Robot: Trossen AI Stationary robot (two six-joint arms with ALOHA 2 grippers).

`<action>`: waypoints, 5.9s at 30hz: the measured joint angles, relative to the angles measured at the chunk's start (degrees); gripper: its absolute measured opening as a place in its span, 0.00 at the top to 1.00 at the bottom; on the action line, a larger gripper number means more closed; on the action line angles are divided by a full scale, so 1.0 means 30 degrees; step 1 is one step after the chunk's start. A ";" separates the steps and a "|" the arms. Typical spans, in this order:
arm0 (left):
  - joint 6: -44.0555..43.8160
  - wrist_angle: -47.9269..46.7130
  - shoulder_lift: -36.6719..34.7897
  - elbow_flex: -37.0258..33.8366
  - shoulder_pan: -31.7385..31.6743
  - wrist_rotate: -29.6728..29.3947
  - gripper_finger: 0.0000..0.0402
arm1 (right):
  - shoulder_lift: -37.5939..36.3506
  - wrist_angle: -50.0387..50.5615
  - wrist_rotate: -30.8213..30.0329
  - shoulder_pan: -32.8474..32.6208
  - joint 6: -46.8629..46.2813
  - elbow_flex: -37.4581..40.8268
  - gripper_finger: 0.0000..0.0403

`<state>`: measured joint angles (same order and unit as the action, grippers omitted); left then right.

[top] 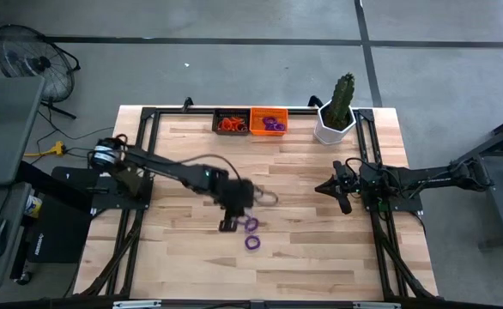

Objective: Sort spring keychains into baskets
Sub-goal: Put the violet spring keychain into the orange basket

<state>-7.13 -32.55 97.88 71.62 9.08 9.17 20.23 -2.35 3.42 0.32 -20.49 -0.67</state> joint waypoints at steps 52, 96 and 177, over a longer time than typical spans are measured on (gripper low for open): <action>-0.1211 -1.0150 1.2160 2.1105 -1.4686 -0.2698 0.92 | 0.0000 -0.0012 0.0000 0.0000 0.0000 0.0000 0.97; -0.4702 -1.0930 1.3319 2.0887 -1.4869 0.1251 0.70 | 0.0000 -0.0009 0.0000 0.0000 0.0000 0.0000 0.97; -0.5447 -0.6497 0.5254 0.7404 0.1110 -0.2545 0.66 | 0.0000 -0.0006 -0.0006 0.0006 0.0000 0.0000 0.97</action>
<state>-23.47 -52.04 113.65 93.83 12.40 1.54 20.23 -2.37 3.40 0.33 -20.49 -0.67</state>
